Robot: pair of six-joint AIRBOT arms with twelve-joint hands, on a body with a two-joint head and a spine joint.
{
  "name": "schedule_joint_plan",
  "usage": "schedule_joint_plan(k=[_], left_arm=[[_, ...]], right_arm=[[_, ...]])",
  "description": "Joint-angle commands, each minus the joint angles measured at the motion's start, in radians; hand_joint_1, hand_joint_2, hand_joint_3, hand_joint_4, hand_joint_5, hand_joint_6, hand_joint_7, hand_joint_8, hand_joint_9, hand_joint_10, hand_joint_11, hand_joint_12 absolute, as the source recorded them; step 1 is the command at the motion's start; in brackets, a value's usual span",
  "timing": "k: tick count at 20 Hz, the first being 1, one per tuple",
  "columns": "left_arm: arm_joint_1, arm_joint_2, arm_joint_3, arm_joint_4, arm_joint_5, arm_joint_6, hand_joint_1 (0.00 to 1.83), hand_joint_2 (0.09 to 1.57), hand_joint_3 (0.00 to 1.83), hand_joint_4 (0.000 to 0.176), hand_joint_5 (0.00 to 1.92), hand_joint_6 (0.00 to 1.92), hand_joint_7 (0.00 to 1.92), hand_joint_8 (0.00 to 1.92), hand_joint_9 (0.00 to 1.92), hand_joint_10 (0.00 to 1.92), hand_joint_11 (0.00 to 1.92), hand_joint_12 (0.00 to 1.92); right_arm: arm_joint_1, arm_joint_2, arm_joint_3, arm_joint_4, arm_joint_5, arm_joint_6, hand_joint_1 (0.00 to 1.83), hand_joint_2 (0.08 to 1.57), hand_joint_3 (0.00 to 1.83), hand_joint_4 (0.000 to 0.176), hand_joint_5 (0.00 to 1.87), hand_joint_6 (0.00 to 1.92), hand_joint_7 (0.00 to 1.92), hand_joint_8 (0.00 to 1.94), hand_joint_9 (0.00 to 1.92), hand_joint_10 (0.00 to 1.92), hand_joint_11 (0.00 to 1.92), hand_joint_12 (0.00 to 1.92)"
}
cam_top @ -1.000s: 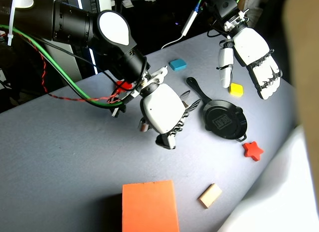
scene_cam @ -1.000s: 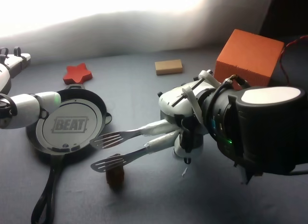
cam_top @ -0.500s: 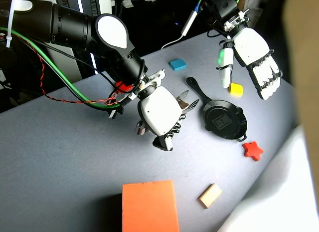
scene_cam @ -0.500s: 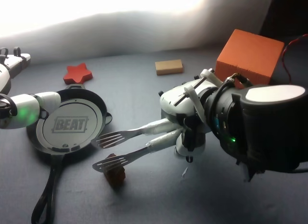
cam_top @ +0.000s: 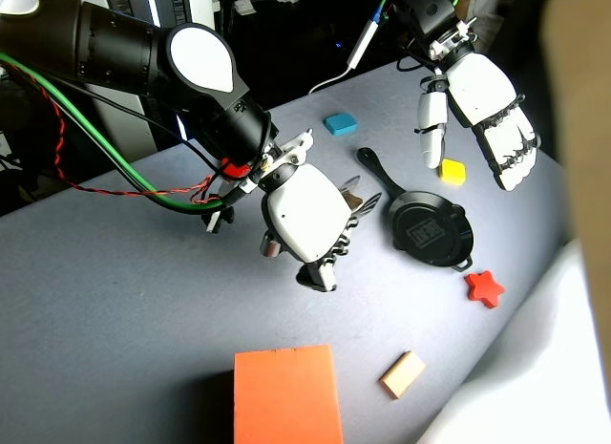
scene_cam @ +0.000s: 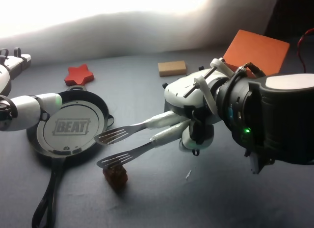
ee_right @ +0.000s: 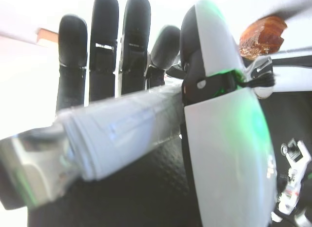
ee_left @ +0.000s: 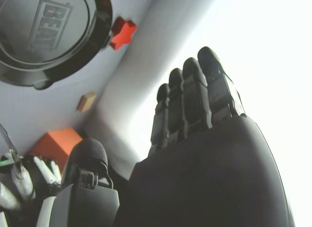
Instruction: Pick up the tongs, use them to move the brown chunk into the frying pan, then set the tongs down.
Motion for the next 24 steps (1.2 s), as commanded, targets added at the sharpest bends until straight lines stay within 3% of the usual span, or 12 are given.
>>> schedule_joint_plan(k=[1, 7, 13, 14, 24], left_arm=[[-0.006, 0.007, 0.003, 0.053, -0.087, -0.002, 0.03, 1.23, 0.00, 0.000, 0.12, 0.01, 0.18, 0.00, 0.16, 0.01, 0.00, 0.43], [-0.005, 0.007, 0.003, 0.053, -0.087, -0.002, 0.00, 1.23, 0.00, 0.000, 0.11, 0.00, 0.15, 0.00, 0.13, 0.00, 0.00, 0.39], [-0.005, 0.007, 0.003, 0.053, -0.087, 0.000, 0.00, 1.24, 0.00, 0.000, 0.12, 0.00, 0.17, 0.01, 0.15, 0.01, 0.00, 0.42], [-0.005, 0.007, 0.003, 0.053, -0.087, 0.000, 0.00, 1.24, 0.00, 0.000, 0.10, 0.00, 0.15, 0.00, 0.13, 0.00, 0.00, 0.35], [-0.008, 0.007, 0.001, 0.053, -0.087, 0.002, 0.01, 1.25, 0.00, 0.000, 0.12, 0.00, 0.15, 0.00, 0.13, 0.00, 0.00, 0.37]], right_arm=[[0.020, 0.006, -0.004, -0.056, 0.032, -0.004, 1.10, 1.21, 0.00, 0.000, 0.79, 1.25, 1.12, 0.01, 0.91, 0.47, 0.53, 1.45], [0.023, 0.021, -0.017, -0.002, 0.051, -0.089, 1.11, 1.21, 0.00, 0.000, 0.80, 1.25, 1.11, 0.00, 0.90, 0.46, 0.51, 1.47], [-0.017, 0.021, -0.015, -0.135, 0.085, -0.050, 1.11, 1.20, 0.00, 0.000, 0.81, 1.23, 1.10, 0.00, 0.90, 0.45, 0.49, 1.48], [-0.020, 0.019, -0.011, -0.135, 0.092, -0.049, 1.11, 1.20, 0.00, 0.000, 0.80, 1.24, 1.11, 0.00, 0.90, 0.44, 0.50, 1.46], [-0.051, -0.012, 0.020, -0.135, 0.084, -0.049, 1.11, 1.21, 0.00, 0.000, 0.80, 1.25, 1.09, 0.01, 0.91, 0.40, 0.51, 1.43]])
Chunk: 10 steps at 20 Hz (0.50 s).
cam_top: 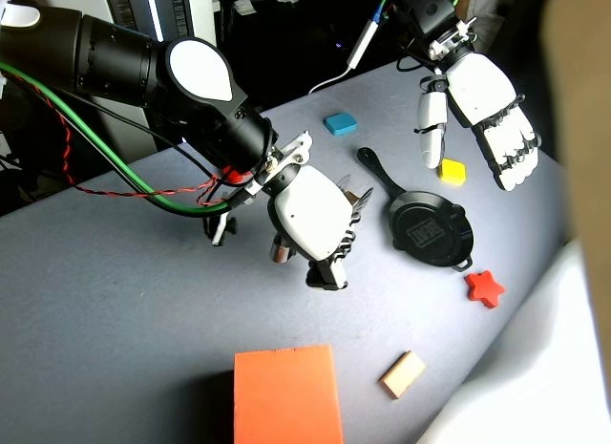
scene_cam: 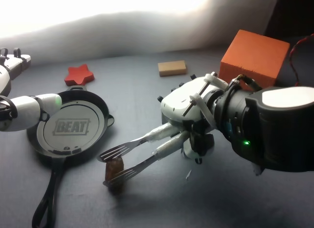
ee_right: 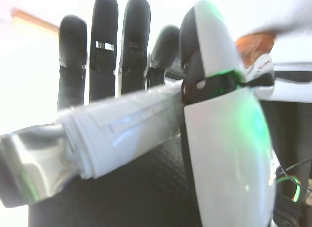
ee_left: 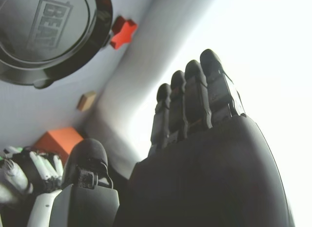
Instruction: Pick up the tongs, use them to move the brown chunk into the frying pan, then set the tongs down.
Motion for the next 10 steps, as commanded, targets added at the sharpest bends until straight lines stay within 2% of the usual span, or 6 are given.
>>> schedule_joint_plan(k=[1, 10], left_arm=[[-0.009, 0.007, 0.001, 0.054, -0.088, 0.002, 0.00, 1.25, 0.00, 0.000, 0.12, 0.00, 0.15, 0.00, 0.13, 0.00, 0.00, 0.38], [-0.011, 0.007, 0.001, 0.054, -0.091, 0.002, 0.01, 1.23, 0.00, 0.000, 0.13, 0.01, 0.18, 0.00, 0.16, 0.01, 0.00, 0.42]], right_arm=[[0.001, 0.003, -0.001, -0.054, 0.007, -0.002, 1.11, 1.21, 0.00, 0.000, 0.80, 1.25, 1.10, 0.01, 0.92, 0.40, 0.51, 1.44], [-0.026, -0.015, 0.002, -0.054, -0.020, 0.003, 1.11, 1.20, 0.00, 0.000, 0.81, 1.23, 1.11, 0.01, 0.93, 0.40, 0.52, 1.44]])
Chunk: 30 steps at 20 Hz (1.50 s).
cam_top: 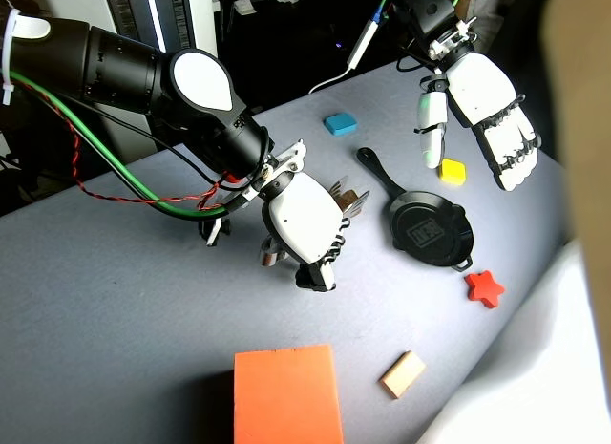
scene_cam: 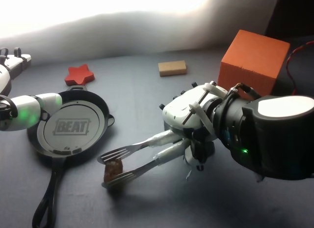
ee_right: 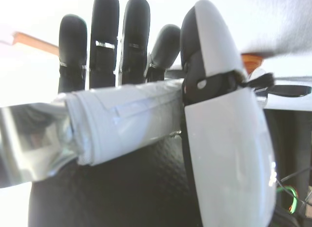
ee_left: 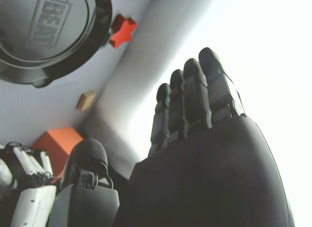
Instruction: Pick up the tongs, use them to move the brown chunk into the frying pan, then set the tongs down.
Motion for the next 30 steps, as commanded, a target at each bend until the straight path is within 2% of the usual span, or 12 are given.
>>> schedule_joint_plan(k=[1, 6, 7, 9, 23, 24, 25, 26, 27, 28, 29, 30], left_arm=[[-0.009, 0.007, 0.001, 0.054, -0.090, 0.002, 0.02, 1.23, 0.00, 0.000, 0.13, 0.01, 0.18, 0.00, 0.16, 0.00, 0.00, 0.43], [-0.009, 0.007, 0.001, 0.054, -0.090, 0.002, 0.00, 1.23, 0.00, 0.000, 0.11, 0.00, 0.16, 0.00, 0.14, 0.00, 0.00, 0.41], [-0.009, 0.007, 0.001, 0.054, -0.090, 0.002, 0.00, 1.24, 0.00, 0.000, 0.12, 0.00, 0.16, 0.00, 0.15, 0.00, 0.00, 0.41], [-0.009, 0.007, 0.001, 0.054, -0.090, 0.001, 0.00, 1.24, 0.00, 0.000, 0.12, 0.00, 0.18, 0.00, 0.16, 0.01, 0.00, 0.45], [-0.010, 0.007, 0.001, 0.054, -0.090, 0.002, 0.00, 1.24, 0.00, 0.000, 0.12, 0.00, 0.16, 0.00, 0.15, 0.00, 0.00, 0.40], [-0.010, 0.007, 0.001, 0.054, -0.090, 0.002, 0.00, 1.24, 0.00, 0.000, 0.11, 0.00, 0.16, 0.00, 0.14, 0.00, 0.00, 0.40], [-0.010, 0.007, 0.001, 0.054, -0.090, 0.002, 0.00, 1.24, 0.00, 0.000, 0.12, 0.00, 0.16, 0.00, 0.15, 0.00, 0.00, 0.42], [-0.010, 0.007, 0.001, 0.054, -0.090, 0.002, 0.00, 1.24, 0.00, 0.000, 0.12, 0.00, 0.16, 0.00, 0.15, 0.00, 0.00, 0.42], [-0.010, 0.007, 0.001, 0.054, -0.090, 0.002, 0.00, 1.23, 0.00, 0.000, 0.11, 0.00, 0.15, 0.00, 0.14, 0.00, 0.00, 0.39], [-0.010, 0.007, 0.001, 0.054, -0.090, 0.002, 0.00, 1.23, 0.00, 0.000, 0.11, 0.00, 0.15, 0.00, 0.14, 0.00, 0.00, 0.39], [-0.010, 0.007, 0.001, 0.054, -0.090, 0.002, 0.00, 1.23, 0.00, 0.000, 0.12, 0.01, 0.15, 0.00, 0.14, 0.00, 0.00, 0.42], [-0.009, 0.007, 0.001, 0.054, -0.090, 0.002, 0.02, 1.23, 0.00, 0.000, 0.13, 0.01, 0.16, 0.01, 0.15, 0.01, 0.00, 0.43]], right_arm=[[-0.002, 0.000, 0.000, -0.051, 0.006, 0.003, 1.11, 1.20, 0.00, 0.000, 0.81, 1.23, 1.10, 0.01, 0.92, 0.40, 0.51, 1.44], [-0.015, 0.000, -0.001, -0.046, 0.002, 0.007, 1.12, 1.18, 0.00, 0.000, 0.84, 1.18, 1.15, 0.02, 0.95, 0.47, 0.51, 1.49], [-0.015, 0.001, -0.001, -0.045, 0.002, 0.006, 1.20, 1.14, 0.00, 0.000, 0.90, 1.13, 1.06, 0.71, 0.99, 0.50, 0.55, 1.48], [-0.012, 0.003, -0.001, -0.044, 0.003, 0.006, 1.21, 1.13, 0.00, 0.004, 0.90, 1.13, 1.03, 0.91, 1.02, 0.61, 0.60, 1.53], [0.018, 0.039, -0.033, -0.035, 0.034, -0.009, 1.03, 1.17, 0.00, 0.008, 0.89, 1.17, 1.40, 0.41, 1.17, 1.01, 0.79, 1.66], [0.019, 0.044, -0.041, -0.035, 0.036, -0.011, 0.80, 1.23, 0.01, 0.000, 1.00, 0.92, 1.43, 0.50, 1.19, 1.04, 0.80, 1.67], [0.020, 0.047, -0.046, -0.035, 0.036, -0.012, 0.66, 1.28, 0.01, 0.000, 1.13, 0.93, 1.42, 0.95, 1.25, 1.21, 0.88, 1.74], [0.021, 0.049, -0.050, -0.035, 0.036, -0.012, 0.66, 1.28, 0.01, 0.000, 1.13, 0.93, 1.42, 0.95, 1.25, 1.21, 0.88, 1.74], [0.023, 0.053, -0.056, -0.035, 0.037, -0.012, 0.63, 1.34, 0.01, 0.000, 1.19, 1.25, 1.45, 1.46, 1.37, 1.67, 1.07, 1.90], [0.024, 0.056, -0.063, -0.035, 0.038, -0.013, 0.63, 1.34, 0.01, 0.000, 1.19, 1.25, 1.45, 1.46, 1.37, 1.67, 1.07, 1.90], [0.026, 0.058, -0.067, -0.035, 0.038, -0.015, 0.70, 1.35, 0.00, 0.097, 1.29, 1.45, 1.52, 1.68, 1.50, 1.87, 1.29, 1.92], [0.027, 0.061, -0.073, -0.035, 0.038, -0.019, 0.70, 1.37, 0.01, 0.160, 1.36, 1.67, 1.57, 1.76, 1.59, 1.90, 1.46, 1.92]])
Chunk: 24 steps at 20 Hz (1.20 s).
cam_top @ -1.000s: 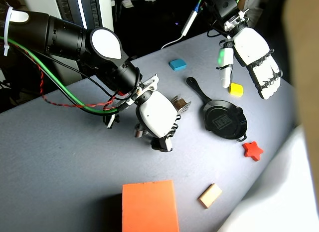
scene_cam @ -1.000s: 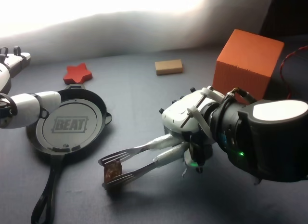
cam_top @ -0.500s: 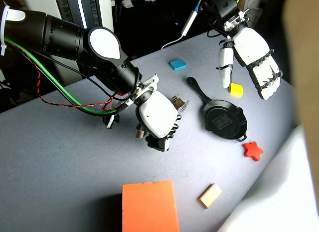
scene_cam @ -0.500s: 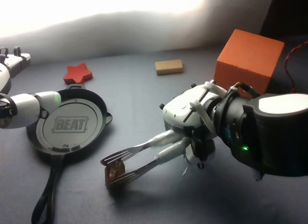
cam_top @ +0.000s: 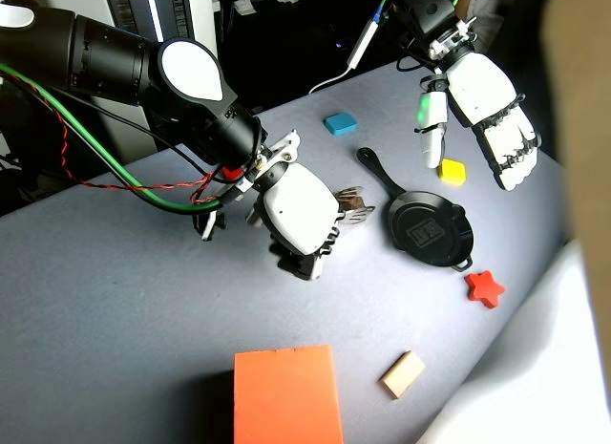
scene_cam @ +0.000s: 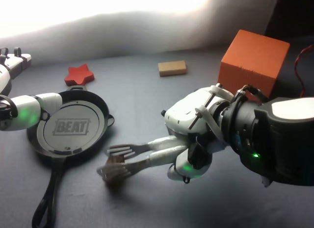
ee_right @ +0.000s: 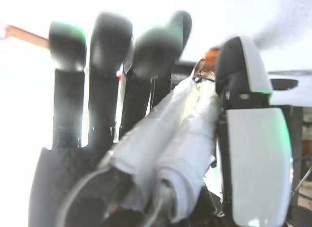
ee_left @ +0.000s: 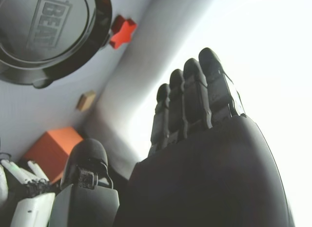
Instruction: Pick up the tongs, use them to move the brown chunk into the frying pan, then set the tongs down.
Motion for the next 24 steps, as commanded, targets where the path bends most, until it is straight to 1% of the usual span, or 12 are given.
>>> schedule_joint_plan(k=[1, 4, 5, 6, 10, 11, 12, 16, 18, 20, 23, 24], left_arm=[[-0.009, 0.007, 0.001, 0.053, -0.090, 0.002, 0.02, 1.23, 0.00, 0.000, 0.13, 0.01, 0.17, 0.01, 0.15, 0.01, 0.00, 0.44], [-0.009, 0.007, 0.001, 0.053, -0.090, 0.002, 0.00, 1.24, 0.00, 0.000, 0.12, 0.00, 0.16, 0.00, 0.15, 0.00, 0.00, 0.44], [-0.009, 0.007, 0.001, 0.053, -0.090, 0.002, 0.00, 1.24, 0.00, 0.000, 0.12, 0.00, 0.16, 0.00, 0.14, 0.00, 0.00, 0.42], [-0.009, 0.007, 0.001, 0.053, -0.090, 0.002, 0.00, 1.23, 0.00, 0.000, 0.12, 0.00, 0.16, 0.00, 0.14, 0.00, 0.00, 0.41], [-0.009, 0.007, 0.001, 0.053, -0.090, 0.002, 0.00, 1.24, 0.00, 0.000, 0.11, 0.00, 0.16, 0.00, 0.14, 0.00, 0.00, 0.39], [-0.010, 0.007, 0.001, 0.053, -0.090, 0.002, 0.00, 1.24, 0.00, 0.000, 0.13, 0.01, 0.18, 0.00, 0.16, 0.01, 0.00, 0.44], [-0.010, 0.007, 0.001, 0.053, -0.090, 0.002, 0.00, 1.24, 0.00, 0.000, 0.13, 0.01, 0.18, 0.00, 0.16, 0.01, 0.00, 0.44], [-0.010, 0.007, 0.003, 0.053, -0.090, 0.002, 0.00, 1.24, 0.00, 0.000, 0.14, 0.00, 0.18, 0.00, 0.15, 0.00, 0.00, 0.43], [-0.011, 0.007, 0.006, 0.053, -0.090, 0.003, 0.00, 1.24, 0.00, 0.000, 0.13, 0.00, 0.18, 0.00, 0.16, 0.00, 0.00, 0.42], [-0.012, 0.006, 0.010, 0.053, -0.090, 0.005, 0.00, 1.24, 0.00, 0.000, 0.12, 0.00, 0.17, 0.00, 0.16, 0.00, 0.00, 0.41], [-0.017, 0.005, 0.020, 0.054, -0.090, 0.010, 0.00, 1.24, 0.00, 0.000, 0.11, 0.00, 0.16, 0.00, 0.15, 0.00, 0.00, 0.42], [-0.018, 0.005, 0.022, 0.054, -0.090, 0.010, 0.00, 1.24, 0.00, 0.000, 0.11, 0.00, 0.16, 0.00, 0.15, 0.00, 0.00, 0.42]], right_arm=[[0.019, 0.009, -0.010, -0.049, 0.014, -0.005, 0.66, 1.40, 0.02, 0.173, 1.38, 1.76, 1.58, 1.76, 1.61, 1.88, 1.49, 1.92], [0.027, 0.027, -0.032, -0.010, 0.021, -0.030, 0.71, 1.44, 0.01, 0.176, 1.36, 1.91, 1.57, 1.84, 1.64, 1.90, 1.63, 1.92], [0.032, 0.037, -0.039, 0.024, 0.027, -0.041, 0.81, 1.44, 0.01, 0.176, 1.38, 1.92, 1.56, 1.92, 1.65, 1.92, 1.66, 1.92], [0.038, 0.047, -0.048, 0.041, 0.031, -0.045, 0.95, 1.41, 0.00, 0.176, 1.40, 1.92, 1.57, 1.94, 1.68, 1.92, 1.69, 1.92], [0.079, 0.059, -0.045, 0.041, 0.039, -0.043, 0.94, 1.43, 0.00, 0.176, 1.39, 1.92, 1.58, 1.94, 1.68, 1.92, 1.70, 1.92], [0.093, 0.056, -0.030, 0.041, 0.069, -0.040, 0.94, 1.43, 0.00, 0.176, 1.38, 1.92, 1.57, 1.94, 1.67, 1.92, 1.69, 1.92], [0.107, 0.048, -0.012, 0.041, 0.089, -0.040, 0.94, 1.43, 0.00, 0.176, 1.38, 1.92, 1.57, 1.94, 1.67, 1.92, 1.69, 1.92], [0.135, -0.035, 0.111, 0.022, 0.088, -0.046, 0.96, 1.41, 0.00, 0.176, 1.36, 1.92, 1.56, 1.94, 1.65, 1.92, 1.67, 1.92], [0.128, -0.102, 0.198, -0.019, 0.102, -0.033, 0.96, 1.40, 0.00, 0.176, 1.37, 1.92, 1.56, 1.94, 1.65, 1.92, 1.67, 1.92], [0.118, -0.156, 0.263, -0.090, 0.126, 0.000, 0.97, 1.40, 0.00, 0.176, 1.36, 1.92, 1.56, 1.94, 1.65, 1.92, 1.67, 1.92], [0.105, -0.234, 0.363, -0.103, 0.152, 0.002, 0.99, 1.39, 0.00, 0.176, 1.36, 1.92, 1.55, 1.94, 1.65, 1.92, 1.67, 1.92], [0.102, -0.244, 0.376, -0.103, 0.153, 0.004, 0.99, 1.39, 0.00, 0.176, 1.36, 1.92, 1.55, 1.94, 1.65, 1.92, 1.67, 1.92]])
